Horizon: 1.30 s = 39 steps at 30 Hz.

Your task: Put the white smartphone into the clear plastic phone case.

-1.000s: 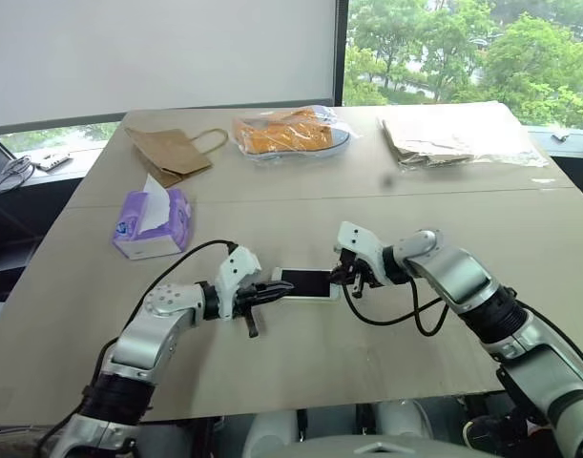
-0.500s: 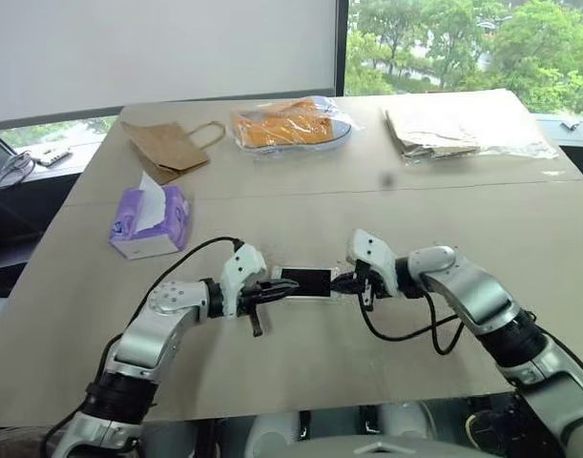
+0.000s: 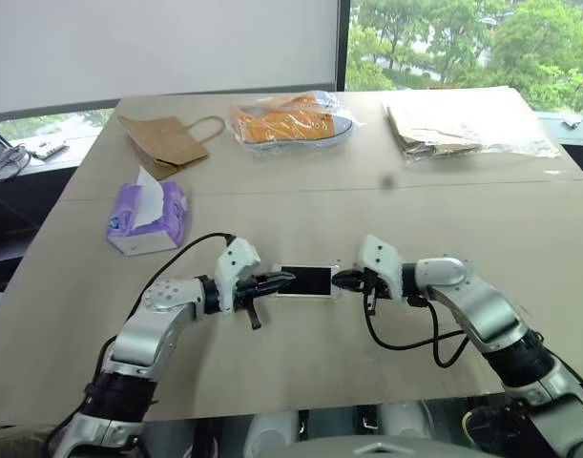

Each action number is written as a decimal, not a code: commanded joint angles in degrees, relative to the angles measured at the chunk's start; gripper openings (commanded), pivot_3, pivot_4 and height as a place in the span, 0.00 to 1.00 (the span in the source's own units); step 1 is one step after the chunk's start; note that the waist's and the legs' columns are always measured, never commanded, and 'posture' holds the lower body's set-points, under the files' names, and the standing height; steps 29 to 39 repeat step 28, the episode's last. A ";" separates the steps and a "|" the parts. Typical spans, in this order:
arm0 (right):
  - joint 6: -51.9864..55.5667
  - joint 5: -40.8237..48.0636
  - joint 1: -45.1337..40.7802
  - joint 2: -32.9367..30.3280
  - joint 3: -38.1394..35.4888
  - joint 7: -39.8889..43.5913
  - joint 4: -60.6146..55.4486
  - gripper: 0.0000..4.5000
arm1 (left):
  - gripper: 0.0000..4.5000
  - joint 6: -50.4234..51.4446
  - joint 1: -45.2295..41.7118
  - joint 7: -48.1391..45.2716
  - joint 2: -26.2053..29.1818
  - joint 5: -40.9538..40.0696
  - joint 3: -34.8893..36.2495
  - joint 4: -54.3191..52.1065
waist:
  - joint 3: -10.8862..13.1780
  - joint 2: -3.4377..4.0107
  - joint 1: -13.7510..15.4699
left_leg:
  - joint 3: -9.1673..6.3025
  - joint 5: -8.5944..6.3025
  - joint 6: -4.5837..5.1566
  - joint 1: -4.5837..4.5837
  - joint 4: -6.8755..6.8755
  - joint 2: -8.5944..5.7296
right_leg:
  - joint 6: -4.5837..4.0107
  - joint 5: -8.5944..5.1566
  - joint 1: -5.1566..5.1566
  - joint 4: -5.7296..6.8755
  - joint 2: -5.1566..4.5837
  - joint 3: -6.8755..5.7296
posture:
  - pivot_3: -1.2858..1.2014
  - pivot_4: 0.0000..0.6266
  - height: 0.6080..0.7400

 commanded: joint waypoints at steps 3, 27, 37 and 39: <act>1.80 7.37 5.90 -4.25 -11.15 -0.13 -11.77 0.38 | 0.17 2.40 1.60 2.04 0.17 -6.76 8.40 -6.08 | 0.21 -0.27 0.27 | 0.01 0.01 -0.01 -0.32 0.06 -0.02 | 0.03 0.05 -0.25 0.01 0.11 -0.06 | 0.52 0.24 1.00; -1.68 15.03 36.52 -14.28 -37.79 -3.08 -23.13 1.00 | 0.99 7.84 27.71 3.82 4.91 -14.90 25.57 -23.23 | 0.68 -0.46 1.21 | -0.03 -0.05 -0.01 -0.19 0.08 -0.02 | 0.09 -0.32 -0.11 -0.13 0.10 -0.07 | 0.52 0.24 1.00; -1.71 14.86 36.10 -14.39 -37.28 -3.26 -22.83 1.00 | 0.99 7.98 27.75 4.00 4.80 -15.04 25.50 -23.30 | 0.68 -0.46 1.21 | -0.03 -0.04 -0.01 -0.20 0.09 -0.03 | 0.09 -0.32 -0.11 -0.13 0.11 -0.07 | 0.52 0.24 1.00; -1.71 14.86 36.10 -14.39 -37.28 -3.26 -22.83 1.00 | 0.99 7.98 27.75 4.00 4.80 -15.04 25.50 -23.30 | 0.68 -0.46 1.21 | -0.03 -0.04 -0.01 -0.20 0.09 -0.03 | 0.09 -0.32 -0.11 -0.13 0.11 -0.07 | 0.52 0.24 1.00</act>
